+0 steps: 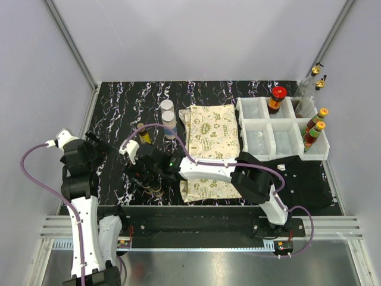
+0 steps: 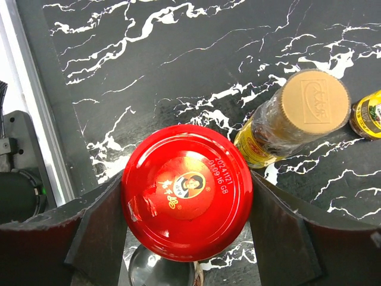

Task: Organize the condiment bottles
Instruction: Pick up the bottle from the center of the board, then place the bottle in the storage box, then pick up the bottle from the center of the board.

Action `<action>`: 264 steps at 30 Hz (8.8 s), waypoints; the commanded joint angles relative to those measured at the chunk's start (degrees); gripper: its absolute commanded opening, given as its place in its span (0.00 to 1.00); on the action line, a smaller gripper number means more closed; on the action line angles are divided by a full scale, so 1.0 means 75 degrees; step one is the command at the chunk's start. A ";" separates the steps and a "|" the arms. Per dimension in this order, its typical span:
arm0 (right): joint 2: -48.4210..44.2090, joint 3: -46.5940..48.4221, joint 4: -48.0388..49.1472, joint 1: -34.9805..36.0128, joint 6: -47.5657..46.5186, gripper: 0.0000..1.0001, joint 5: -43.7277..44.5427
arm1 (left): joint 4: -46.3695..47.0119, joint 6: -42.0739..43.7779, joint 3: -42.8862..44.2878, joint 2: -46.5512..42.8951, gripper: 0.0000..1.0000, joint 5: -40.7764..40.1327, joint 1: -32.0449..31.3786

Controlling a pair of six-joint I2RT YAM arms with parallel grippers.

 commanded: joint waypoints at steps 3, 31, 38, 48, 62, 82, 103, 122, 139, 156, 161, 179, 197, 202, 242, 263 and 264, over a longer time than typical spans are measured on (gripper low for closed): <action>-0.0765 0.0070 0.0761 0.0109 -0.0127 0.00 0.0549 | 0.0636 0.0043 -0.0265 0.0038 0.99 -0.0024 -0.0035; -0.3659 -0.0785 0.1312 0.0121 -0.0746 0.00 0.0618 | 0.0800 0.0078 -0.0301 0.0179 0.99 0.0222 -0.0012; -0.4199 -0.1148 0.1230 0.0098 -0.1520 0.00 0.2620 | 0.0823 0.0102 -0.0312 0.0156 0.99 0.0315 -0.0011; -0.4983 -0.1909 0.1008 -0.1752 -0.1053 0.00 0.3736 | 0.0870 0.0125 -0.0336 0.0156 0.99 0.0444 0.0000; -0.6004 -0.2917 0.0680 -0.5595 -0.0678 0.00 0.3584 | 0.0941 0.0137 -0.0359 0.0308 0.99 0.0691 0.0059; -0.4763 -0.2625 0.1066 -0.9699 0.1396 0.00 0.2096 | 0.1070 0.0160 -0.0371 0.0742 0.99 0.1148 0.0258; -0.3192 -0.2191 0.2027 -1.0098 0.1831 0.00 0.1615 | 0.1152 0.0161 -0.0371 0.1023 0.99 0.1464 0.0492; -0.2489 -0.2508 0.1945 -1.0098 0.1936 0.00 0.1791 | 0.1222 0.0137 -0.0406 0.1117 0.99 0.1734 0.0645; -0.2055 -0.2472 0.1453 -1.0098 0.1502 0.62 0.1931 | 0.1257 0.0114 -0.0441 0.1093 0.99 0.1804 0.0692; -0.3507 -0.2203 -0.0139 -1.0098 0.1866 1.00 0.1404 | 0.1280 0.0149 -0.0488 0.1023 0.99 0.2014 0.0727; -0.4408 -0.2425 -0.0609 -1.0086 0.2274 1.00 0.0983 | 0.1538 0.0207 -0.0652 0.0988 0.99 0.2599 0.0727; -0.5793 -0.3715 -0.0926 -0.7837 0.2744 1.00 -0.0190 | 0.1375 0.0313 -0.0582 0.0929 0.95 0.1888 -0.1464; -0.5559 -0.3738 -0.0832 -0.6537 0.2558 1.00 -0.0553 | 0.1023 0.0395 -0.0301 0.1093 0.72 0.0680 -0.2437; -0.5302 -0.3481 -0.0832 -0.5740 0.2323 1.00 -0.0506 | 0.1011 0.0418 -0.0312 0.0952 0.68 0.0679 -0.2449; -0.5628 -0.3773 -0.0797 -0.4930 0.2147 0.99 -0.0096 | 0.0449 0.0442 0.0507 0.2640 0.32 -0.0633 -0.3691; -0.6754 -0.4278 -0.0949 -0.4930 0.2147 1.00 0.1204 | -0.0265 0.1038 0.2616 0.2522 0.00 -0.2368 -0.4382; -0.6789 -0.4219 -0.1019 -0.4941 0.2124 1.00 0.1506 | -0.0336 0.1086 0.2780 0.2534 0.00 -0.2345 -0.4464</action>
